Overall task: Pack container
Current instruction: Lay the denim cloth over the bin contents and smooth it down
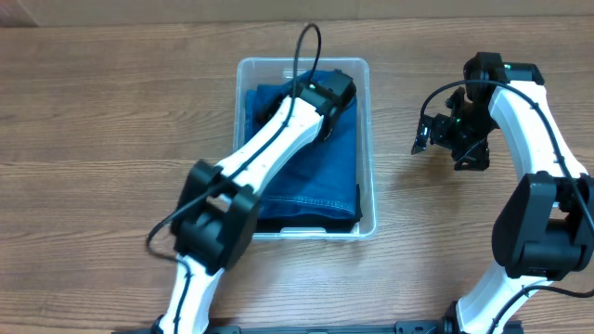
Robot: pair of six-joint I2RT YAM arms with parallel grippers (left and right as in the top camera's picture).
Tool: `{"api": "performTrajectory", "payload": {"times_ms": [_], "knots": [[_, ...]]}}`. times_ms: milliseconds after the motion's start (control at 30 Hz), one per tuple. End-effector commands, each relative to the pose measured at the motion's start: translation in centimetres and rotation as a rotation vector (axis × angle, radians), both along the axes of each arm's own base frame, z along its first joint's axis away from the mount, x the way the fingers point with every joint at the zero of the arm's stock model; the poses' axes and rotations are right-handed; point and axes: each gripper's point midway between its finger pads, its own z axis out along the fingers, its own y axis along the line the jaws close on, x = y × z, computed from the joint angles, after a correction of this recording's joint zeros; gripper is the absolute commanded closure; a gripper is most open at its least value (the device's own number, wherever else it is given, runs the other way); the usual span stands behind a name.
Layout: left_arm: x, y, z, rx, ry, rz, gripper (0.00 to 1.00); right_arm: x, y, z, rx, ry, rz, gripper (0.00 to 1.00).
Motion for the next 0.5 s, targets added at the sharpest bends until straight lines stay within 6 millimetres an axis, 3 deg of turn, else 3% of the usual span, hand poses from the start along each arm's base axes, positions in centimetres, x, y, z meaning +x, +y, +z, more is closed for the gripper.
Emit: {"api": "performTrajectory", "payload": {"times_ms": [0, 67, 167, 267, 367, 467], "knots": [[-0.4, 1.8, 13.4, -0.241, -0.343, 0.105, 0.00, 0.8, 0.1, 1.7, -0.002, -0.066, 0.004, 0.00], [-1.3, 4.8, 18.2, -0.395, -0.460, 0.184, 0.00, 1.6, 0.1, 2.3, -0.004, -0.100, 0.006, 0.00], [-2.1, 10.2, 21.5, -0.602, -0.517, 0.297, 0.00, 4.6, 0.8, 5.4, 0.005, -0.230, 0.026, 0.00], [-2.0, 15.3, 21.5, -0.791, -0.538, 0.465, 0.00, 8.5, 2.9, 10.2, -0.017, -0.441, 0.157, 0.00], [-1.7, 18.0, 20.6, -0.949, -0.511, 0.556, 0.00, 11.9, 5.0, 13.4, -0.023, -0.623, 0.203, 0.00], [-2.6, 20.3, 19.9, -0.998, -0.478, 0.615, 0.00, 11.2, 5.7, 13.7, -0.020, -0.611, 0.223, 0.00]]}}
